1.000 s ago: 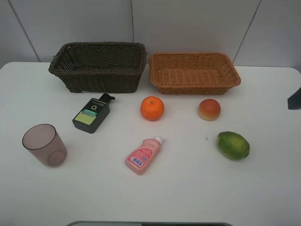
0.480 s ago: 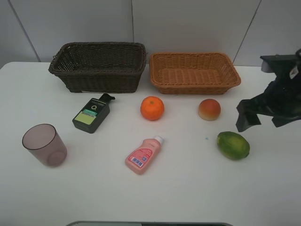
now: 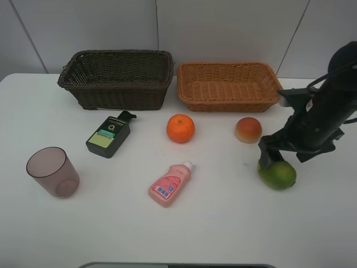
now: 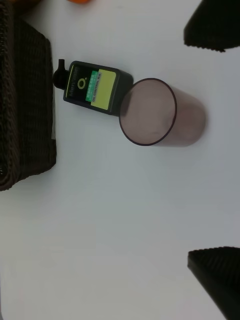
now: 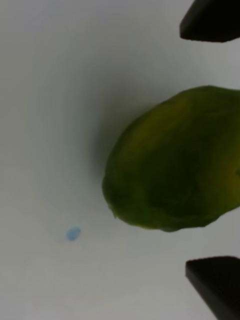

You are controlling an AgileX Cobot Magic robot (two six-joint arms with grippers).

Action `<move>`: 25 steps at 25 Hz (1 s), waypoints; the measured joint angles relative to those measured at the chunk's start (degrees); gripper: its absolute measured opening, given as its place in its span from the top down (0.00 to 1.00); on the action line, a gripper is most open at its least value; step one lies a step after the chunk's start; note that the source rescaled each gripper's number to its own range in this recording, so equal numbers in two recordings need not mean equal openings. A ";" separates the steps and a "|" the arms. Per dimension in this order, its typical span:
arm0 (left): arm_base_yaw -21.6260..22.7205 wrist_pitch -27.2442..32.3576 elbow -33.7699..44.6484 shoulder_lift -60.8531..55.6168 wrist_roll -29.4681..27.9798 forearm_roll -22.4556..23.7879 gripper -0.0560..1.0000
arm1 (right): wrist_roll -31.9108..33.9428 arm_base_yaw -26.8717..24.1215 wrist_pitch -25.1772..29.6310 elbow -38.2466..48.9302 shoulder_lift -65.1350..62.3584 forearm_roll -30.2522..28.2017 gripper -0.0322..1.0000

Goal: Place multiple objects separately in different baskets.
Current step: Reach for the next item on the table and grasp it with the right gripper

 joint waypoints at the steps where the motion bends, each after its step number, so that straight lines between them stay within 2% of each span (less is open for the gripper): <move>1: 0.00 0.00 0.00 0.00 0.00 0.00 0.00 | 0.00 0.24 -0.31 0.00 0.69 0.17 0.11; 6: 0.00 0.00 0.00 0.00 0.00 0.00 0.00 | -0.48 1.06 -2.17 0.00 3.20 0.86 0.11; 19: 0.00 0.00 0.00 0.00 0.00 0.00 0.00 | -0.56 1.15 -2.84 -0.07 9.27 0.86 0.12; 21: 0.00 0.00 0.00 0.00 0.00 0.00 0.00 | -0.56 1.15 -2.84 -0.07 9.55 0.86 0.17; 23: 0.00 0.00 0.00 0.00 0.00 0.00 0.00 | -0.56 1.15 -2.84 -0.07 9.55 0.86 0.29; 25: 0.00 0.00 0.00 0.00 0.00 0.00 0.00 | -0.56 1.15 -2.84 -0.07 9.55 0.86 0.54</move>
